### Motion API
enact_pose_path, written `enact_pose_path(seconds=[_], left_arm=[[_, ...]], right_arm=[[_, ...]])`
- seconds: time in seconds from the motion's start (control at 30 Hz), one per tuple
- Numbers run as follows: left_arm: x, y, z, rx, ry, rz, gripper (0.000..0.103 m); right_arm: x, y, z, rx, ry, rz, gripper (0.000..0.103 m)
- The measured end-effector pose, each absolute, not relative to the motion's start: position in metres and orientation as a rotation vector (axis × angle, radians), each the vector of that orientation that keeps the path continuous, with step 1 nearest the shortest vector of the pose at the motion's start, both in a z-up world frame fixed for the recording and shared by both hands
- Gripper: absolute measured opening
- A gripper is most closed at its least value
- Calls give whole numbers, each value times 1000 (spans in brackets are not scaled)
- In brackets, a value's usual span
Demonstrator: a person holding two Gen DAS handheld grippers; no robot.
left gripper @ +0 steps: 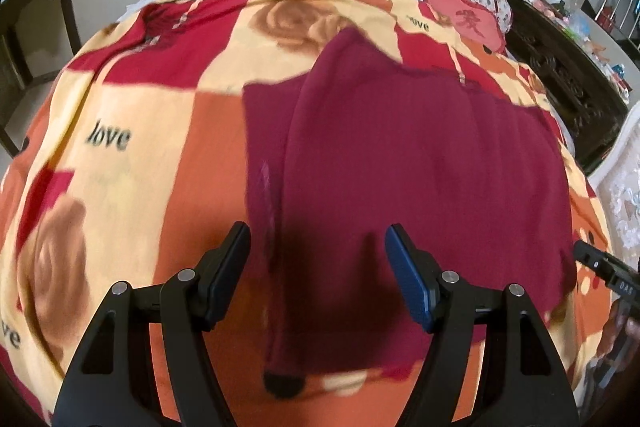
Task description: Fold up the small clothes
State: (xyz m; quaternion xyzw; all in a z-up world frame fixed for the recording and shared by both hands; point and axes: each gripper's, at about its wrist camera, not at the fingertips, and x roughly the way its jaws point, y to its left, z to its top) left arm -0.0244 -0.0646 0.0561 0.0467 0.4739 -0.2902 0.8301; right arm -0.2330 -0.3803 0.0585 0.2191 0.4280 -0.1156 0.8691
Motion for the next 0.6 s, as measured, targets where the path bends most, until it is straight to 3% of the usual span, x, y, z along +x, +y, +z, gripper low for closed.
enact_pose_path(seconds=[0.27, 0.33, 0.4, 0.6], left_arm=[[-44, -52, 34, 123, 1063, -612, 70], [-46, -53, 31, 131, 1075, -611, 70], [-47, -53, 30, 128, 1076, -610, 70], [-51, -50, 35, 124, 1055, -612, 70]], right_arm=[[-237, -378, 32, 538, 923, -167, 40], [-236, -370, 29, 504, 923, -149, 21], [-237, -365, 33, 463, 919, -154, 11], [-250, -371, 35, 418, 954, -194, 7]])
